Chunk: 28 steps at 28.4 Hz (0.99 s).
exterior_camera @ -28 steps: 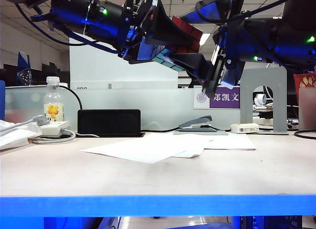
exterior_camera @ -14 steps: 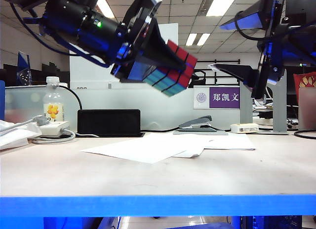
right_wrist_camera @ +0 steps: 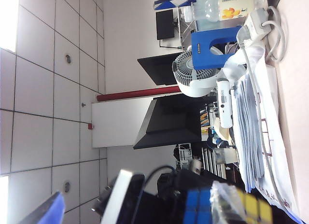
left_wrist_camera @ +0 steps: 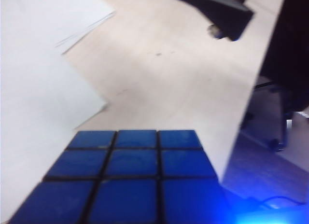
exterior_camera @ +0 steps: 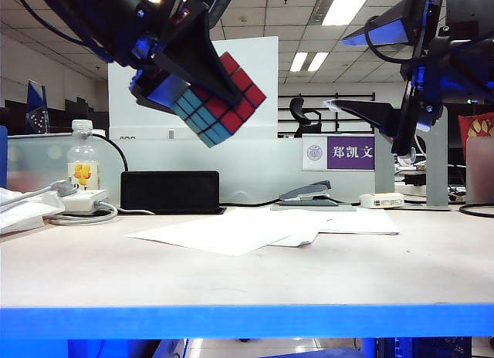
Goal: Rotate the Rubik's Cube so that the bottom side is facing up.
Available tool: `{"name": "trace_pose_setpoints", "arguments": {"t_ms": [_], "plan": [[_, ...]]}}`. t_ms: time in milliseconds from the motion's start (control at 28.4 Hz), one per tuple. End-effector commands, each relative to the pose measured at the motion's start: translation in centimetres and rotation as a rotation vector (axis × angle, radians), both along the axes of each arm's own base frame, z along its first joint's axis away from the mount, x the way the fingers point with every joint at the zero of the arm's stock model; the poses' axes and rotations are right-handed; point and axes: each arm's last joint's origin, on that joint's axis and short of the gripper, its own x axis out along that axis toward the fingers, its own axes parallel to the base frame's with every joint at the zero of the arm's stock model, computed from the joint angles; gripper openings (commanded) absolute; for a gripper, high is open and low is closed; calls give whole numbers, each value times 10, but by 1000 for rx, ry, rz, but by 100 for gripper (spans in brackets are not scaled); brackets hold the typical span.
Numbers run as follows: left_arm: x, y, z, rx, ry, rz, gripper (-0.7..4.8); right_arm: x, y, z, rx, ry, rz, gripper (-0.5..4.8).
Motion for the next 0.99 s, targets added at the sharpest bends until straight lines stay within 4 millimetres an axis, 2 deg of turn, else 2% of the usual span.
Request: {"name": "trace_pose_setpoints", "arguments": {"t_ms": [35, 141, 282, 317, 388, 564, 635, 670, 811, 917, 987], "plan": [[-1, 4, 11, 115, -34, 62, 48, -1, 1, 3, -6, -31, 20, 391], [2, 6, 23, 143, -10, 191, 47, -1, 1, 3, -7, -31, 20, 391], [7, 3, 38, 49, 80, 342, 39, -1, 1, 3, -8, -33, 19, 391], [10, 2, 37, 13, 133, 418, 19, -1, 1, 3, -8, -33, 20, 391], [16, -1, 30, -31, 230, 503, 19, -1, 1, 3, -9, -34, 23, 391], [16, -24, 9, -22, 373, 544, 16, -1, 2, 3, -4, -28, 28, 391], [15, -29, 6, -20, 390, 561, 16, -1, 2, 3, -4, -27, 31, 391], [15, -31, 4, -17, 401, 588, -4, -2, 2, 3, -6, -26, 41, 391], [20, -34, 2, -20, 434, 642, -5, -3, 2, 5, -6, -32, 50, 391], [25, -47, 3, -10, 441, 625, -5, -3, 2, 7, -6, -39, 52, 391], [32, -67, 2, 40, 460, 592, -5, -3, 2, 7, -8, -39, 58, 391]]}}
